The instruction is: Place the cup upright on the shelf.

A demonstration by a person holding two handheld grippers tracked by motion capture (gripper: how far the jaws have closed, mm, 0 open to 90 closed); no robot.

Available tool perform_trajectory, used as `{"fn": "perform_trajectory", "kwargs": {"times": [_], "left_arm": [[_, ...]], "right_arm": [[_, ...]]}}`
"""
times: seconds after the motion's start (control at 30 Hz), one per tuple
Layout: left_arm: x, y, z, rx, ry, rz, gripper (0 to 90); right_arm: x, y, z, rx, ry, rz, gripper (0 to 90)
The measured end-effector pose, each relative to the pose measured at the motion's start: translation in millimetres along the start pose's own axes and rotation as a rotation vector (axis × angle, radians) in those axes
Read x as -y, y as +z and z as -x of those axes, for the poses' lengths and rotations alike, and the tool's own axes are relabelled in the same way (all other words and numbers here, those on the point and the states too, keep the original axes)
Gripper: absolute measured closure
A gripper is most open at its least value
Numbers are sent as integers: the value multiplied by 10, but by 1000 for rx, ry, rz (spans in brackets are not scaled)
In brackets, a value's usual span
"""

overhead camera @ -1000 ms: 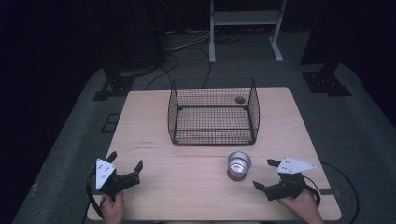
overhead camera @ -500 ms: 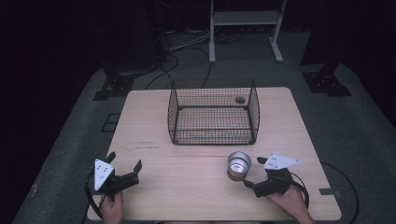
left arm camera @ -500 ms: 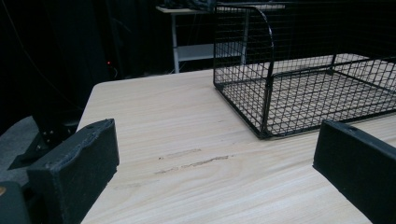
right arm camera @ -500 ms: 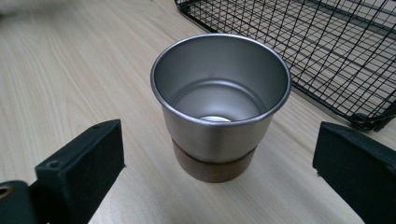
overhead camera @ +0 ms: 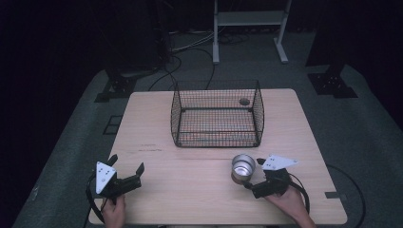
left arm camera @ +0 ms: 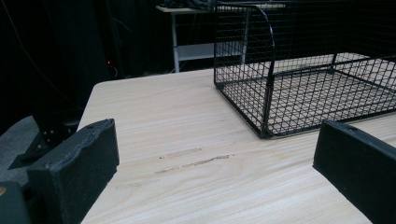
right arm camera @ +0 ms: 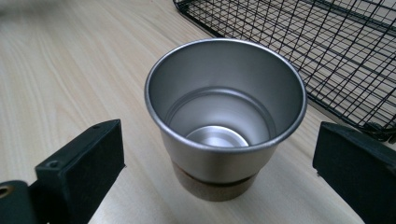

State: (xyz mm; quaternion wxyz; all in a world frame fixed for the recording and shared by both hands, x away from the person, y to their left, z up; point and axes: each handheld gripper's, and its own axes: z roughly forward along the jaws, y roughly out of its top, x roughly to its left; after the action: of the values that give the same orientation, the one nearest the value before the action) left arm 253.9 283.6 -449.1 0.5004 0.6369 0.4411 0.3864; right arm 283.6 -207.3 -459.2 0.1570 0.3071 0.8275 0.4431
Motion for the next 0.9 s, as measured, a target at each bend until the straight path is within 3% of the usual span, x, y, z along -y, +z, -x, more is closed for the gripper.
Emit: {"fn": "perform_trajectory", "kwargs": {"times": [0.6, 0.9], "left_arm": [[2, -18, -9, -3, -3, 2, 0], [-3, -30, -18, -5, -1, 3, 0]], "right_arm": [[-92, 207, 43, 14, -22, -29, 14], [-114, 284, 44, -7, -9, -35, 17]]}}
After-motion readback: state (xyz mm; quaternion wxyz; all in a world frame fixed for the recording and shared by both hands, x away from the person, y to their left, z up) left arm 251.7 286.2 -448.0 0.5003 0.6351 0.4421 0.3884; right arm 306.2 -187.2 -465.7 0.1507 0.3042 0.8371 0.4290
